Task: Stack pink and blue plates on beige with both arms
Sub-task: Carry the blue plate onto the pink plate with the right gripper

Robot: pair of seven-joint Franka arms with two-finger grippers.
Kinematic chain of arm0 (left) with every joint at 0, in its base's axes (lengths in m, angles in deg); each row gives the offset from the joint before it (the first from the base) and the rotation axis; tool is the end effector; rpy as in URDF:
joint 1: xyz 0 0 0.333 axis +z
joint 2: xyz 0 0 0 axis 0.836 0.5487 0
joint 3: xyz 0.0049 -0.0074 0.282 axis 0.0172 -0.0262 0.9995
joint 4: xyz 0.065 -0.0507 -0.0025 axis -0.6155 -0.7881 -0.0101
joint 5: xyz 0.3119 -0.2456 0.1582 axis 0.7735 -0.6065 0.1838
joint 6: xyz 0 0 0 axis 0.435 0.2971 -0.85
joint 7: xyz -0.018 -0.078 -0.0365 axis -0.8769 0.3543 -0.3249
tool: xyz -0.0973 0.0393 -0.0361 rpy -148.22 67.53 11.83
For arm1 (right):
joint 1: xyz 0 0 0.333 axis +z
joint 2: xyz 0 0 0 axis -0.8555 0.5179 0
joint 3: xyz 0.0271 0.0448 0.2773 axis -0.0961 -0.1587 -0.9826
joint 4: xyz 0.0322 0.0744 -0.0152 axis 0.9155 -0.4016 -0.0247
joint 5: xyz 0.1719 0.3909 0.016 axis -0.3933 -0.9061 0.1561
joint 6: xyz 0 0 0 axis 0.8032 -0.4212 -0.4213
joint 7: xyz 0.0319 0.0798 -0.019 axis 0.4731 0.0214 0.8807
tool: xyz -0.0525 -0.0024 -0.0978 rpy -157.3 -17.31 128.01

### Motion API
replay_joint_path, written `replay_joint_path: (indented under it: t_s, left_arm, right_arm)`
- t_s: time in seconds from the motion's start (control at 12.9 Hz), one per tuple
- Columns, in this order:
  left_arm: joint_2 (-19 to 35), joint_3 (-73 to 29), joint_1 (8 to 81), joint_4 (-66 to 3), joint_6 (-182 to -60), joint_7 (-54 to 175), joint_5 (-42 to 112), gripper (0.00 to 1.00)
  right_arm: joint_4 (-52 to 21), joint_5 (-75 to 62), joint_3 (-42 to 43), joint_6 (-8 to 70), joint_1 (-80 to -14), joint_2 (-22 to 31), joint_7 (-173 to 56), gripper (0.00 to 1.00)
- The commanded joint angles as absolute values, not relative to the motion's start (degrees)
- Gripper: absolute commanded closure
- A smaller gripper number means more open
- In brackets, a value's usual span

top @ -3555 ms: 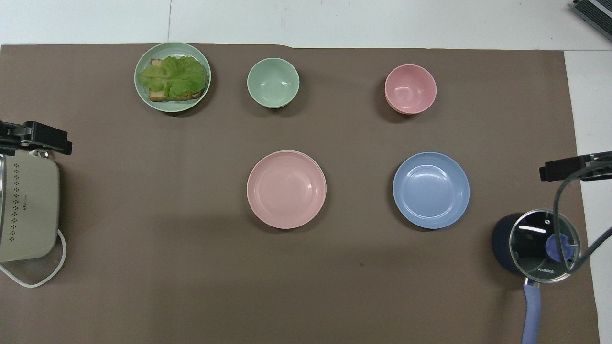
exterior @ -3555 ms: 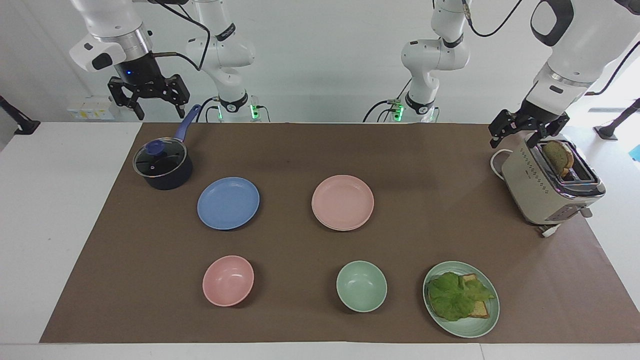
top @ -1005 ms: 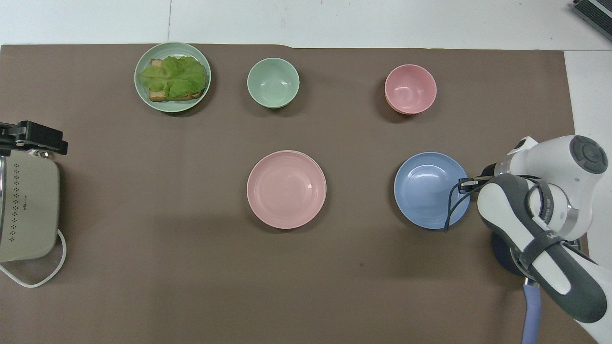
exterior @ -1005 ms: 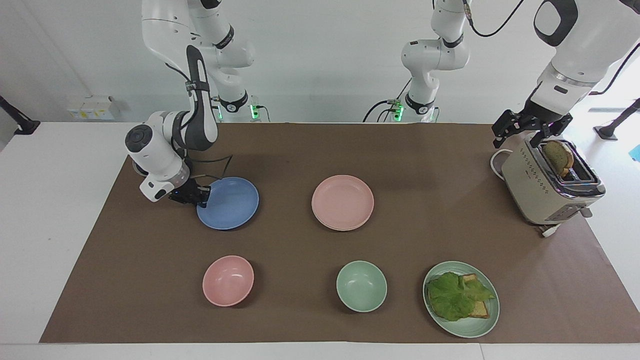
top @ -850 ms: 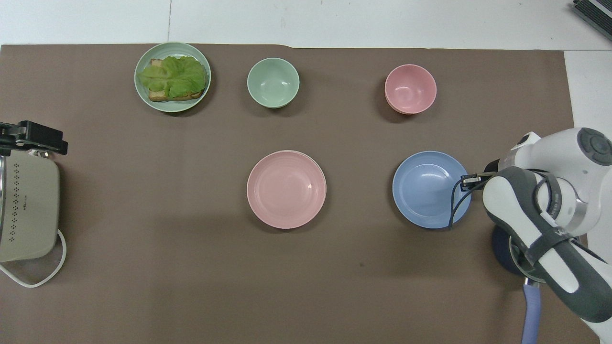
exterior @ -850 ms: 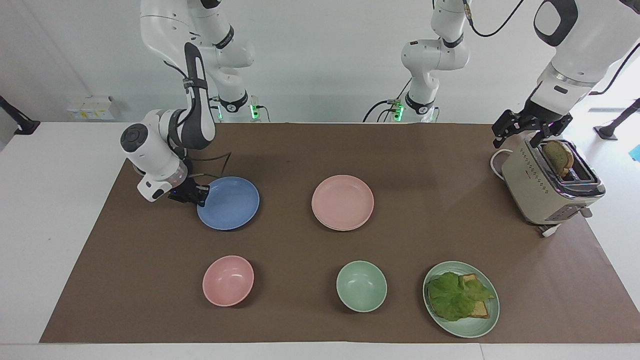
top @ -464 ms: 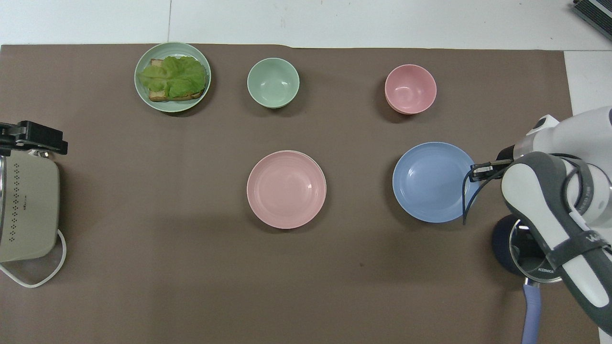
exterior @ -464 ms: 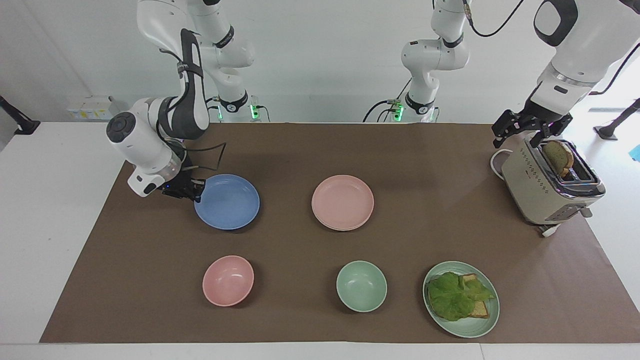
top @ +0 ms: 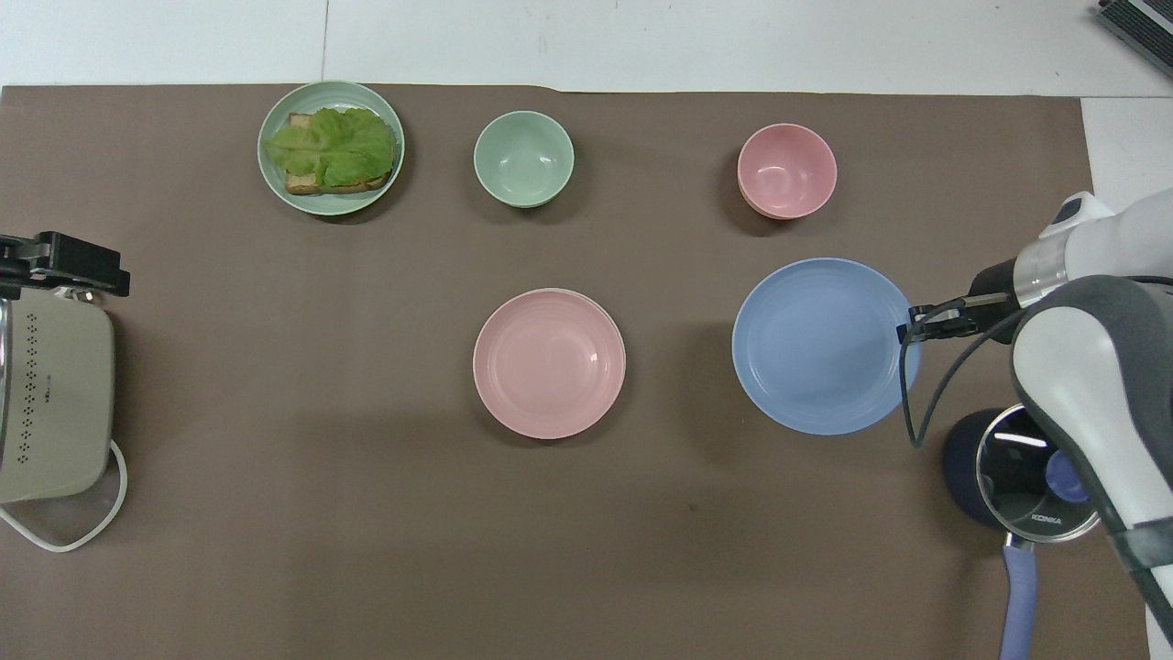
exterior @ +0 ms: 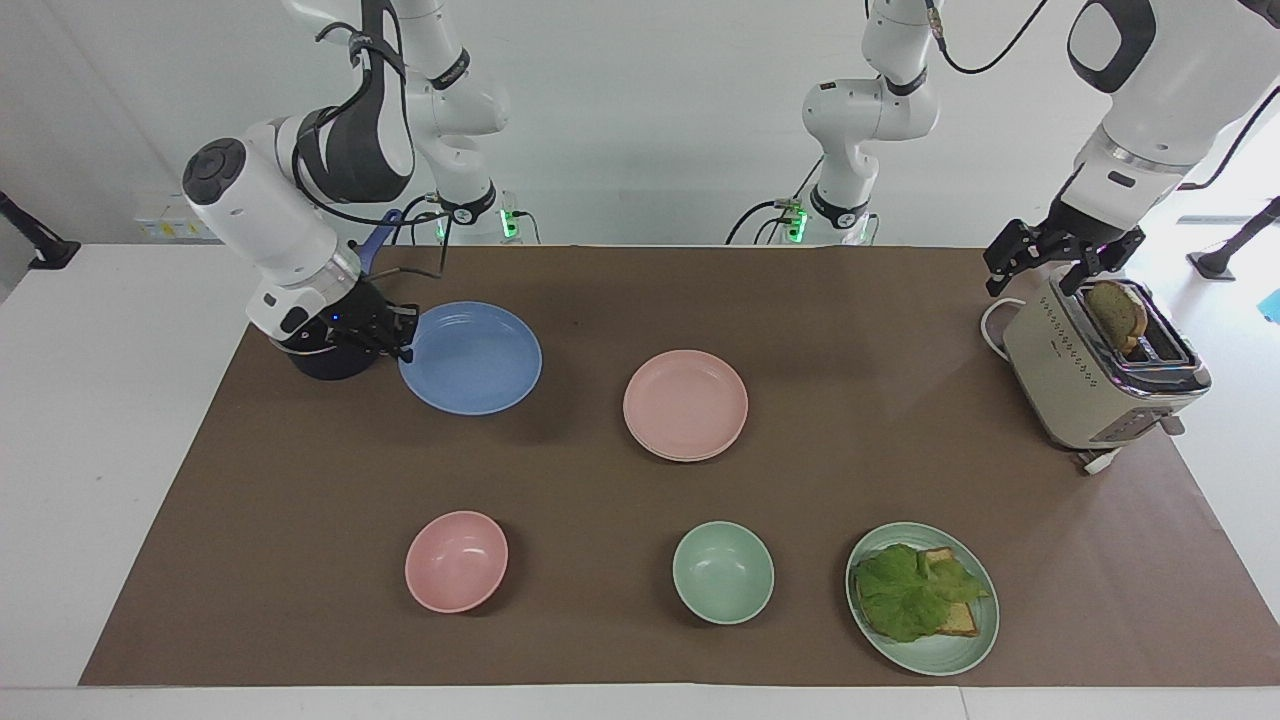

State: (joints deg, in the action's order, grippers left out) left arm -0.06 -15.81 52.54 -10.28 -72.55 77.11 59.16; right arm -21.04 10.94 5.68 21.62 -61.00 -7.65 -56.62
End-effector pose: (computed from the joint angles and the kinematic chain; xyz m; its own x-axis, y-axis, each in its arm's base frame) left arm 0.5987 -0.0159 0.5868 0.9993 -0.0363 0.0088 -0.0365 -0.9991 0.0206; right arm 0.5957 0.0150 0.4104 0.9945 0.0899 -0.0544 0.0760 -0.9726 -0.2196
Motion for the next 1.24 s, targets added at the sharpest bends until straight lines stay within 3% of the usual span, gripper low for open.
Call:
replay_joint_path:
  t_s: [0.0,0.39,0.7,1.16]
  left_arm:
    - [-0.3,-16.28,53.12,-10.19,-71.91,77.43,60.18,0.0]
    - [-0.22,-16.28,53.12,-10.19,-71.91,77.43,60.18,0.0]
    - [-0.3,-16.28,53.12,-10.19,-71.91,77.43,60.18,0.0]
    - [-0.3,-16.28,53.12,-10.19,-71.91,77.43,60.18,0.0]
  right_arm:
    - [-20.43,9.75,3.68,22.44,-56.46,-6.83,-67.12,1.0]
    - [-22.54,9.31,3.59,30.68,-44.86,-3.59,-83.58,1.0]
    - [-23.5,1.24,3.59,37.27,-38.7,0.19,-87.02,1.0]
    - [-23.42,-1.59,3.24,46.43,-35.08,5.47,-91.16,1.0]
